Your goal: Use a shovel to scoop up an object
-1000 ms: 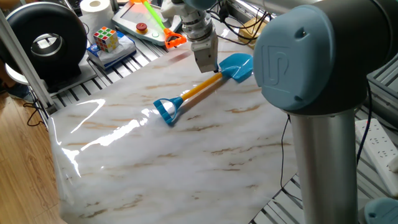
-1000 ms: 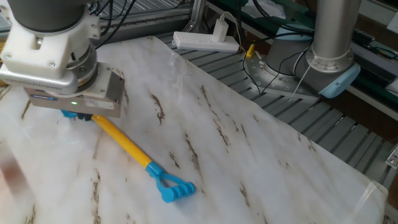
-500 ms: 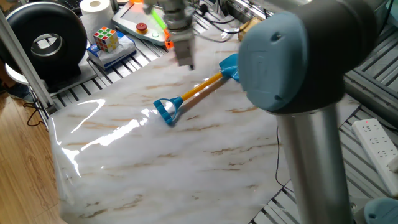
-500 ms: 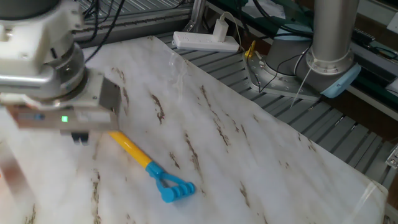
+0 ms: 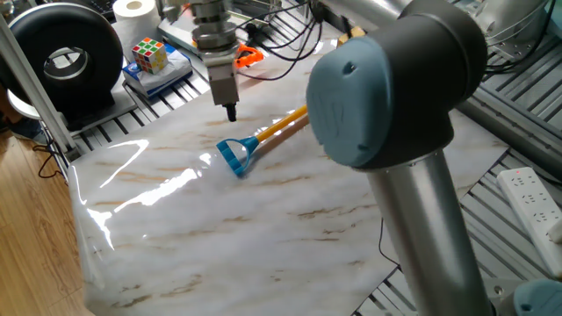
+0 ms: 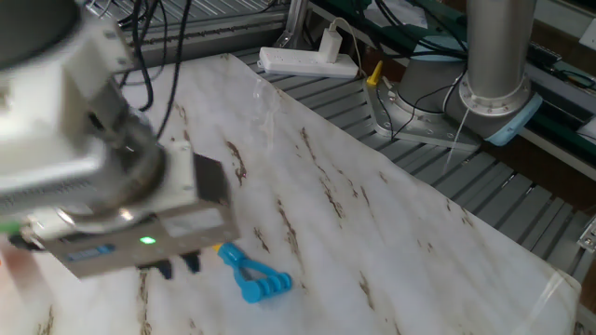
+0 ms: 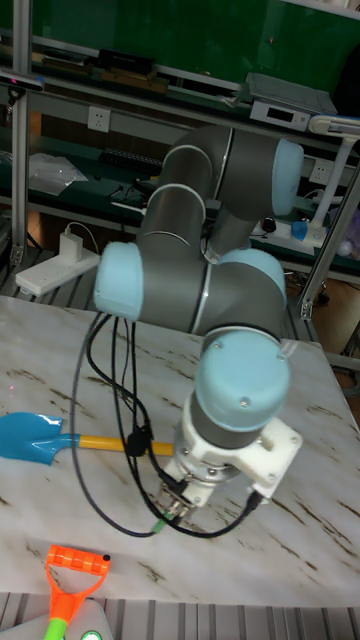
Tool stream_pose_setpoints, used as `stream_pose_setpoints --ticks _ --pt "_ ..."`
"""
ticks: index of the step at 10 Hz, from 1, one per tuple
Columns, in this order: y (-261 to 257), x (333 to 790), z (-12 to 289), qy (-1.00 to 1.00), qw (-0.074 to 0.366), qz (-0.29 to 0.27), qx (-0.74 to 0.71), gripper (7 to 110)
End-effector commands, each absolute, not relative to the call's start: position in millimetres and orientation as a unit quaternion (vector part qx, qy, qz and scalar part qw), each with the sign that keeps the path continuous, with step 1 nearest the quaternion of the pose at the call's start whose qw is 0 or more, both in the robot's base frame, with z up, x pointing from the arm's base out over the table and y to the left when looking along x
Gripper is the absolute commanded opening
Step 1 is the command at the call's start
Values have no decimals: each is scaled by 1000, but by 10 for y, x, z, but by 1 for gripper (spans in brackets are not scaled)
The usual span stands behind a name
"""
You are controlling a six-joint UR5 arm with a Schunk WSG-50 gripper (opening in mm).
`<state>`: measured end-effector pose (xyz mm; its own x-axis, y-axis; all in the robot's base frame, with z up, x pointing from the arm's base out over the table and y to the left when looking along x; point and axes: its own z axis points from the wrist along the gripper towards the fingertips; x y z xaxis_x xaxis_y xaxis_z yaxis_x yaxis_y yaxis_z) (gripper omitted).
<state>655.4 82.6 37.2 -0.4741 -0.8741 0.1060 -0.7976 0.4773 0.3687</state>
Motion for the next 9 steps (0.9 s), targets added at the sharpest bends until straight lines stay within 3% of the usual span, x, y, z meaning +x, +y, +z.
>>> stream_pose_setpoints --ticks 1,2,3,6,8,9 --pt "1062 6289 672 -789 157 -172 569 22" --pt "1018 6253 720 -781 157 -170 580 22" --pt "913 6243 690 -771 155 -167 595 44" --pt "739 6233 410 -748 130 -183 625 44" --pt "639 6300 340 -726 101 -165 660 44" --pt "557 6464 344 -707 82 -125 691 44"
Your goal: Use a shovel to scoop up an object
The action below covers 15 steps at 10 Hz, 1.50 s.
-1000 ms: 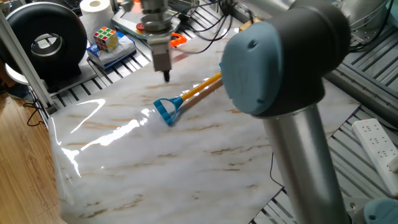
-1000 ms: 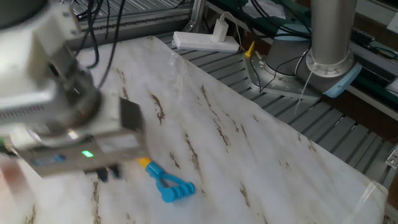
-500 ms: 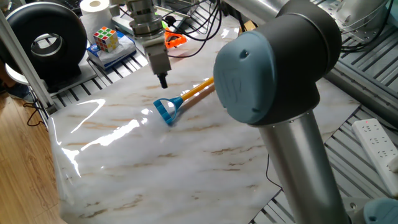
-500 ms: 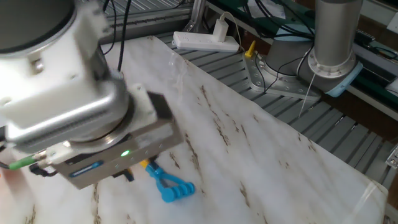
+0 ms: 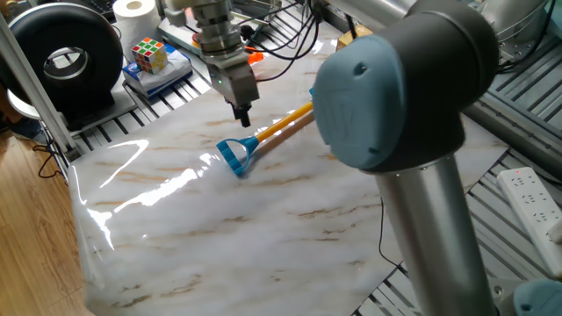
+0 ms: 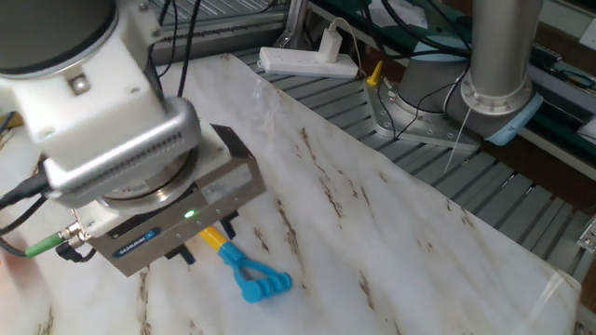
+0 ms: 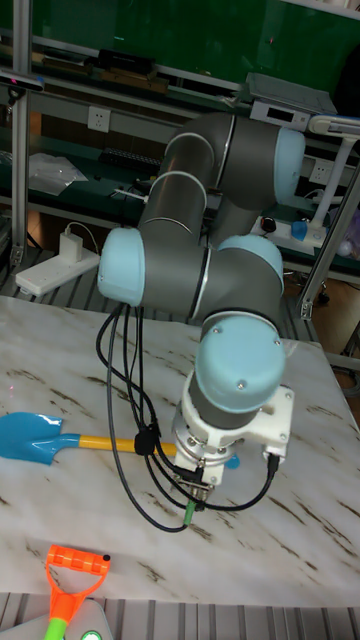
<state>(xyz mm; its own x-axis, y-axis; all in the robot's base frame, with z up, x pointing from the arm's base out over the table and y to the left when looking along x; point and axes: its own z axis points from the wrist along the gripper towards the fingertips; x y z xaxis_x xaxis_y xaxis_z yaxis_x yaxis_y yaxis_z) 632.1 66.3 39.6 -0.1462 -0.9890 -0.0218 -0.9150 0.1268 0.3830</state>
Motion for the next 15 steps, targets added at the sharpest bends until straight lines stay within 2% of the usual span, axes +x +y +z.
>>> stream_pose_setpoints --ticks 1,2,4,8,9,10,11,12,14,15 --pt "398 6498 418 -704 95 -81 699 44" --pt "284 6551 488 -704 100 -36 702 44" --pt "323 6445 518 -697 104 -21 709 44" --pt "160 6509 478 -693 109 45 711 44" --pt "129 6512 517 -696 113 62 706 22" --pt "51 6452 553 -690 135 75 707 22" --pt "135 6416 576 -687 124 77 712 22" --pt "-44 6284 697 -715 160 119 671 22" --pt "-6 6369 719 -719 159 149 660 22" --pt "-150 6422 822 -694 186 189 669 44"
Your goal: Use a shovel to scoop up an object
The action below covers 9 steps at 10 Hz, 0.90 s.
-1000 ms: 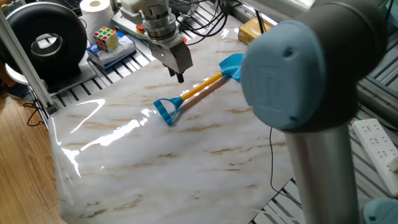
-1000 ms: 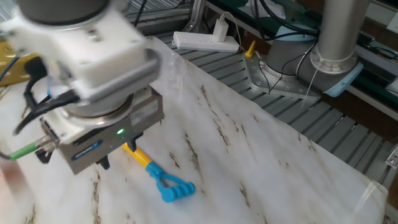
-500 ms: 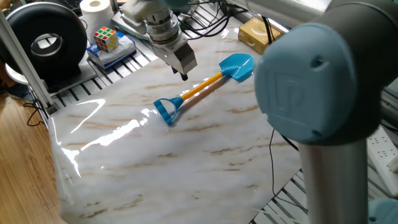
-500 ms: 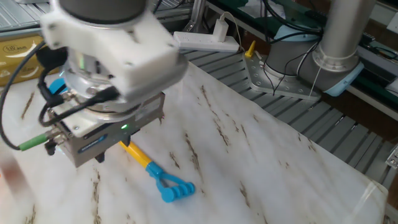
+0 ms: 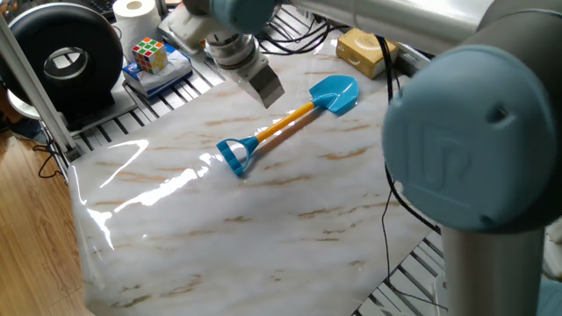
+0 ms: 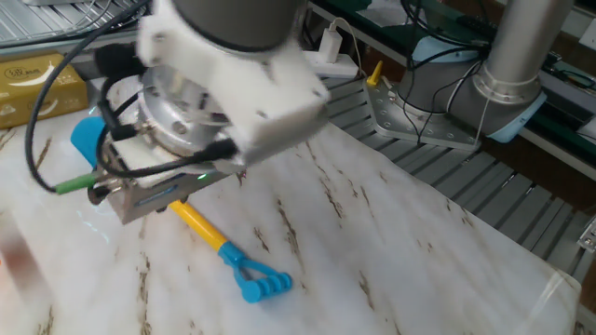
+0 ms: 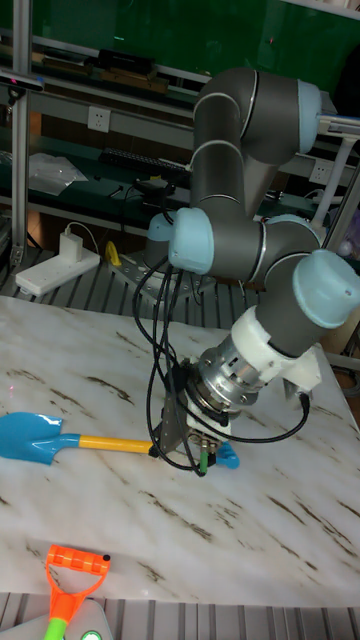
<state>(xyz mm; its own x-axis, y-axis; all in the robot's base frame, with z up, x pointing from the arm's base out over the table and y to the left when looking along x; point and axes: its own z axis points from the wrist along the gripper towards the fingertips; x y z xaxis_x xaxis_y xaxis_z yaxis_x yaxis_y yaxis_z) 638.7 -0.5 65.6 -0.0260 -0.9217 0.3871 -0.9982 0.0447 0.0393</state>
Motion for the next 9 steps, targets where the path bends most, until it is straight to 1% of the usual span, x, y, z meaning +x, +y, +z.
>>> stream_pose_setpoints --ticks 1,2,3,4,5,6,7,8,9 --pt "-69 6430 745 -679 184 184 686 44" --pt "31 6562 646 -659 162 200 707 44" --pt "177 6648 525 -643 146 199 725 44" --pt "222 6664 450 -640 139 191 732 7" --pt "189 6659 360 -639 139 186 734 7" --pt "90 6573 273 -637 156 177 734 7" --pt "-77 6451 250 -642 189 176 722 7" --pt "-224 6357 315 -646 219 183 708 7" --pt "-318 6220 351 -652 245 175 696 7"
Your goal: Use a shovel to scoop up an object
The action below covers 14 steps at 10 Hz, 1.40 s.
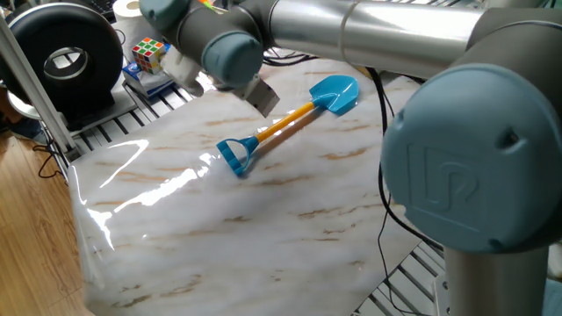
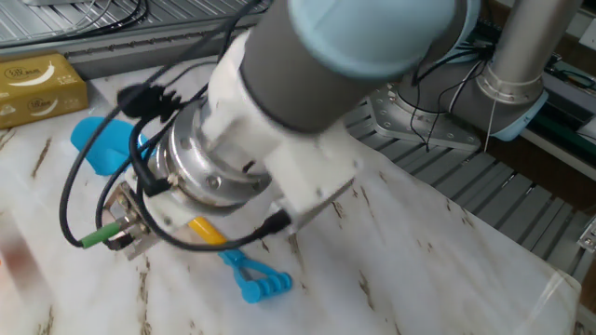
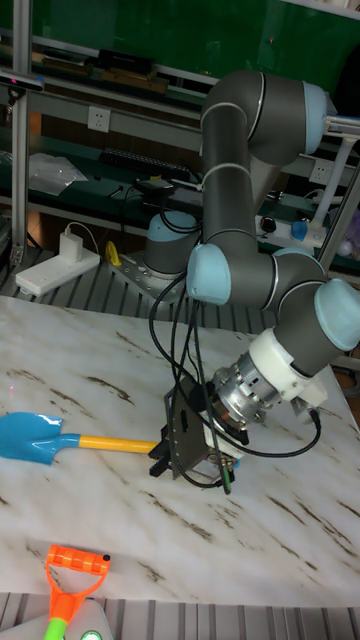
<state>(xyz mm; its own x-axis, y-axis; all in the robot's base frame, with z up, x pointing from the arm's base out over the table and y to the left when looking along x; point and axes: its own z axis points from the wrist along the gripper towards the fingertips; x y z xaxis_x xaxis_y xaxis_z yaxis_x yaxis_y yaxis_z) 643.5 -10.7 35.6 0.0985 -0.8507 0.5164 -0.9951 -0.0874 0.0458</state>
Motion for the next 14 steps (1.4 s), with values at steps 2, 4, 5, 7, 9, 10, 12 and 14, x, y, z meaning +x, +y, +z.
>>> stream_pose_setpoints --ticks 2,4,5,7,9,10,12,14 --pt "-428 6119 393 -658 269 176 681 7" --pt "-474 6171 313 -658 265 186 680 22" --pt "-478 6195 262 -656 263 187 682 22" --pt "-558 6210 279 -647 273 198 684 66" --pt "-594 6223 221 -646 268 202 685 66" --pt "-577 6215 166 -647 264 198 687 66" --pt "-633 6267 197 -642 265 213 687 66" --pt "-639 6316 201 -635 261 220 693 44"
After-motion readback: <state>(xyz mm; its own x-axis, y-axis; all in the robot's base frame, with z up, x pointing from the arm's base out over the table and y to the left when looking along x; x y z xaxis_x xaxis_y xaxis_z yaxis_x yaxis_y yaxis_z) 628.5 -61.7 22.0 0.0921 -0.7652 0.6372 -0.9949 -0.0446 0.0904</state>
